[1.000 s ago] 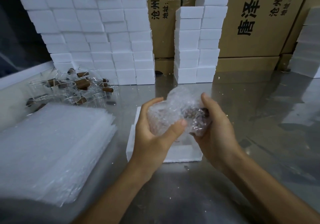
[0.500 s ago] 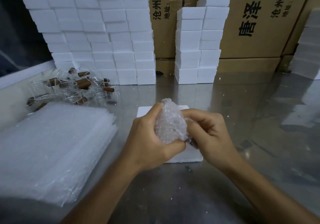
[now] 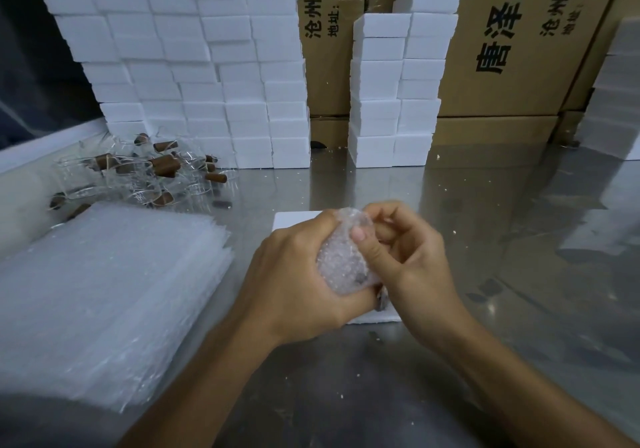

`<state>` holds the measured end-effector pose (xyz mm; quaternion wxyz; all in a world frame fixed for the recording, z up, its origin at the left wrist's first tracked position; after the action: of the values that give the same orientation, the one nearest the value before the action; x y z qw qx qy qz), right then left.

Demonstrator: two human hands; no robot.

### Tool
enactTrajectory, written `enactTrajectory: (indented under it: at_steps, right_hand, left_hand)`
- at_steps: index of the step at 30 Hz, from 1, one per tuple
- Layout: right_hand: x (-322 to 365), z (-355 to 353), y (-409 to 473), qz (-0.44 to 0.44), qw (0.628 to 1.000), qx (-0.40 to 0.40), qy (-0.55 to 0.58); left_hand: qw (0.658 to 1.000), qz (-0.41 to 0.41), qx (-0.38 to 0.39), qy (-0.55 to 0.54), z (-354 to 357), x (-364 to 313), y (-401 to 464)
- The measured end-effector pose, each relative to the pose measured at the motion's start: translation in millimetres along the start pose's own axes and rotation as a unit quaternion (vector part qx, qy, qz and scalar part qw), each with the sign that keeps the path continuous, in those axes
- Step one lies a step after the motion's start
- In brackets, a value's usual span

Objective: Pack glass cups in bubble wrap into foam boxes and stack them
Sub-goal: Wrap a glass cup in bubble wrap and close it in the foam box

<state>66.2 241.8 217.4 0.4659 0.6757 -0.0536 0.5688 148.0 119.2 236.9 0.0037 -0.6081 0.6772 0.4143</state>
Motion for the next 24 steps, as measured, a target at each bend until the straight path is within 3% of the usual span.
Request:
enactTrajectory:
  at_steps: [4, 12, 16, 20, 24]
  right_hand:
    - [0.4, -5.0, 3.2, -0.038, 0.998, -0.014, -0.045]
    - [6.5, -0.4, -1.7, -0.084, 0.967, 0.130, -0.201]
    - [7.3, 2.6, -3.2, -0.065, 0.968, 0.159, -0.186]
    - [6.7, 4.1, -6.1, -0.019, 0.977, 0.158, -0.142]
    - [5.9, 2.7, -6.7, -0.033, 0.976, 0.151, -0.155]
  left_hand:
    - [1.000, 0.002, 0.000, -0.009, -0.3, -1.1, -0.4]
    - [0.989, -0.068, 0.002, -0.130, -3.2, 6.1, 0.7]
    - [0.977, -0.068, 0.057, -0.192, -0.3, 9.5, 2.2]
    - [0.970, -0.091, 0.058, -0.217, -1.1, 12.9, 3.4]
    - [0.939, -0.157, 0.053, -0.300, -0.8, 11.6, 5.9]
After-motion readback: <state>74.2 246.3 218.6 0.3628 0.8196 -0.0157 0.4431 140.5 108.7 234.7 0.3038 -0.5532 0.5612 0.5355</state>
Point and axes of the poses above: each hand's wrist, its own y-axis towards the middle knuckle, its own z-axis out of the palm, x = y × z, the point moved 1 cm from there along y, towards the middle knuckle, and after that the axes turned 6 degrees about x, right-handed, at the moved point
